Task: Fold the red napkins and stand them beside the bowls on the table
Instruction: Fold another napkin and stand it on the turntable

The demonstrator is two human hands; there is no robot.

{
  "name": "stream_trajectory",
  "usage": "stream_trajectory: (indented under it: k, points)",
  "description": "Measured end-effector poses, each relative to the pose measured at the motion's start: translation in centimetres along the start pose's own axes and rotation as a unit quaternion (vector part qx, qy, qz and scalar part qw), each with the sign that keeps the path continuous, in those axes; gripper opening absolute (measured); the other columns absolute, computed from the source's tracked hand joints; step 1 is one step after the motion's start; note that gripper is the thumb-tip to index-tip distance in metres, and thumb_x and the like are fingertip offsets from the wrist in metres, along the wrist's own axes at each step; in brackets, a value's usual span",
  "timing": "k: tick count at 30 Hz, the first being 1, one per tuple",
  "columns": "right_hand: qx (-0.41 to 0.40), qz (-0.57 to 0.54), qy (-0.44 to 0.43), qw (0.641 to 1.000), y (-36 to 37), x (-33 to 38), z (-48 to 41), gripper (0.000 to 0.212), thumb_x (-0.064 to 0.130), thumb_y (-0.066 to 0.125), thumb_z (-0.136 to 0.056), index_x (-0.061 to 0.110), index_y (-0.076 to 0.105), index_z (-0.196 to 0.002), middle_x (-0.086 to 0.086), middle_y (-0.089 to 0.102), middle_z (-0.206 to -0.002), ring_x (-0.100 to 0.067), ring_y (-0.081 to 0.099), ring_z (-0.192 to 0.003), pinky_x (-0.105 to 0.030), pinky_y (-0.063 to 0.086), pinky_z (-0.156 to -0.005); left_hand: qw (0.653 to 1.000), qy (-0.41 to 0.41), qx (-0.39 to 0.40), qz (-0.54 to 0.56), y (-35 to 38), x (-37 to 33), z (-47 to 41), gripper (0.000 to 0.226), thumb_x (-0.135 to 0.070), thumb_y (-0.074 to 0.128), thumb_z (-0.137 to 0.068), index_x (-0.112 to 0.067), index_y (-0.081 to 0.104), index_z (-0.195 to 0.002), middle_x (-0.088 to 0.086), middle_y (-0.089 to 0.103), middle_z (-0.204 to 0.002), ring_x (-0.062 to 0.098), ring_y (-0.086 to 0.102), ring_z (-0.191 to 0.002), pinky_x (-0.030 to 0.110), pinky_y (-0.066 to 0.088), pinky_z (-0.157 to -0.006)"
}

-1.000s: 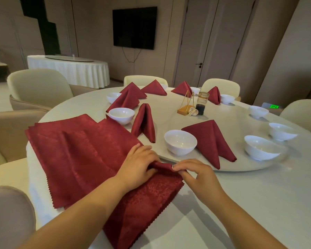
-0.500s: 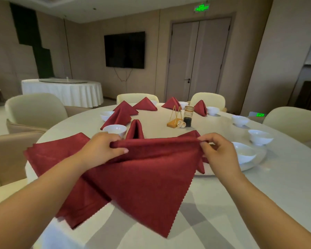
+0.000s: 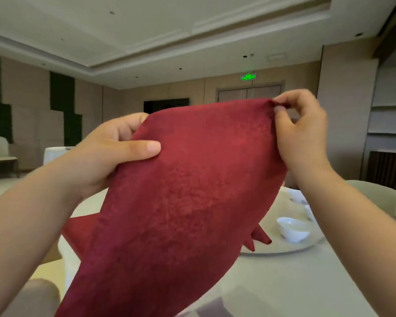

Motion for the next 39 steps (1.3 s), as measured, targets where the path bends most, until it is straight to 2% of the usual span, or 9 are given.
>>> stream_trajectory:
  k: [4, 9, 13, 17, 23, 27, 31, 36, 39]
  points:
    - [0.011, 0.023, -0.047, 0.999, -0.3, 1.6, -0.8, 0.026, -0.003, 0.051, -0.084, 0.023, 0.053, -0.086, 0.025, 0.048, -0.075, 0.021, 0.048, -0.075, -0.002, 0.035, -0.071, 0.998, -0.014, 0.037, 0.059, 0.4, -0.8, 0.6, 0.051, -0.043, 0.089, -0.031, -0.029, 0.076, -0.078, -0.005, 0.072, -0.074, 0.006, 0.068, -0.061, 0.017, 0.053, -0.053]
    - [0.058, 0.068, -0.005, 0.996, 0.0, -0.3, -0.2, 0.025, -0.001, 0.056, -0.084, 0.015, 0.06, -0.101, 0.023, 0.047, -0.08, 0.003, 0.048, -0.079, 0.003, 0.031, -0.071, 0.989, -0.129, -0.074, -0.018, -1.8, 3.7, 0.1, 0.073, -0.04, 0.092, -0.015, -0.013, 0.064, -0.077, 0.002, 0.068, -0.07, 0.01, 0.064, -0.056, 0.019, 0.053, -0.052]
    - [0.091, 0.102, 0.042, 0.99, 1.3, -3.4, 1.3, 0.027, 0.0, 0.059, -0.083, 0.009, 0.059, -0.108, 0.011, 0.052, -0.087, -0.005, 0.047, -0.083, 0.003, 0.028, -0.068, 0.973, -0.154, -0.148, -0.085, -2.8, 8.0, -0.8, 0.04, -0.009, 0.082, -0.06, -0.014, 0.042, -0.065, -0.007, 0.05, -0.048, 0.001, 0.047, -0.041, 0.011, 0.038, -0.043]
    - [0.121, 0.13, 0.108, 0.978, 3.2, -7.5, 3.3, 0.034, 0.009, 0.063, -0.083, 0.008, 0.055, -0.117, 0.004, 0.053, -0.092, -0.013, 0.05, -0.088, -0.013, 0.031, -0.07, 0.966, -0.17, -0.169, -0.099, -3.7, 12.2, -1.5, 0.029, -0.017, 0.071, -0.056, -0.015, 0.043, -0.063, -0.01, 0.053, -0.048, 0.0, 0.047, -0.043, 0.011, 0.038, -0.044]
    - [0.319, 0.168, 0.358, 0.861, 6.7, -15.5, 8.2, 0.037, 0.025, 0.065, -0.083, -0.005, 0.064, -0.103, -0.014, 0.064, -0.098, -0.029, 0.057, -0.101, -0.032, 0.042, -0.081, 0.94, -0.139, -0.221, -0.221, -3.8, 19.4, -2.8, 0.038, 0.006, 0.065, -0.079, -0.015, 0.038, -0.062, -0.004, 0.044, -0.056, -0.004, 0.04, -0.041, 0.008, 0.029, -0.044]
    - [0.287, 0.135, 0.375, 0.871, 9.1, -19.6, 10.6, 0.029, 0.01, 0.063, -0.082, 0.005, 0.062, -0.11, -0.009, 0.063, -0.087, -0.019, 0.057, -0.081, -0.024, 0.042, -0.075, 0.911, -0.13, -0.221, -0.323, -4.6, 24.4, -2.8, 0.037, 0.0, 0.069, -0.076, -0.025, 0.042, -0.07, -0.007, 0.05, -0.071, 0.009, 0.049, -0.07, 0.01, 0.034, -0.06]
    - [0.257, 0.164, 0.288, 0.908, 11.4, -21.7, 12.4, 0.028, 0.006, 0.054, -0.087, 0.01, 0.058, -0.114, 0.0, 0.057, -0.082, -0.017, 0.054, -0.082, -0.018, 0.033, -0.068, 0.871, -0.203, -0.216, -0.391, -6.2, 28.8, -2.0, 0.031, -0.009, 0.072, -0.076, -0.025, 0.048, -0.085, -0.006, 0.052, -0.075, 0.027, 0.053, -0.084, 0.026, 0.03, -0.07]
    - [0.325, 0.229, 0.164, 0.903, 14.9, -23.1, 15.2, 0.03, 0.009, 0.045, -0.093, 0.012, 0.055, -0.122, -0.003, 0.059, -0.118, -0.023, 0.058, -0.101, -0.029, 0.043, -0.078, 0.798, -0.288, -0.179, -0.499, -7.4, 32.7, -0.2, 0.022, -0.018, 0.068, -0.08, -0.01, 0.062, -0.1, 0.003, 0.067, -0.094, 0.027, 0.06, -0.099, 0.03, 0.032, -0.084]
    - [0.327, 0.254, 0.047, 0.909, 17.4, -23.6, 16.5, 0.021, 0.004, 0.054, -0.08, 0.009, 0.068, -0.095, -0.005, 0.067, -0.087, -0.023, 0.064, -0.059, -0.028, 0.046, -0.043, 0.745, -0.339, -0.172, -0.549, -8.2, 34.3, 0.8, 0.02, -0.026, 0.065, -0.082, -0.013, 0.065, -0.099, 0.005, 0.068, -0.099, 0.027, 0.057, -0.103, 0.032, 0.027, -0.084]
Point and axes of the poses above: each hand's wrist, its own z-axis away from the middle knuckle, its own y-axis out of the palm, x = y × z, the point moved 2 cm from there along -z, towards the middle knuckle
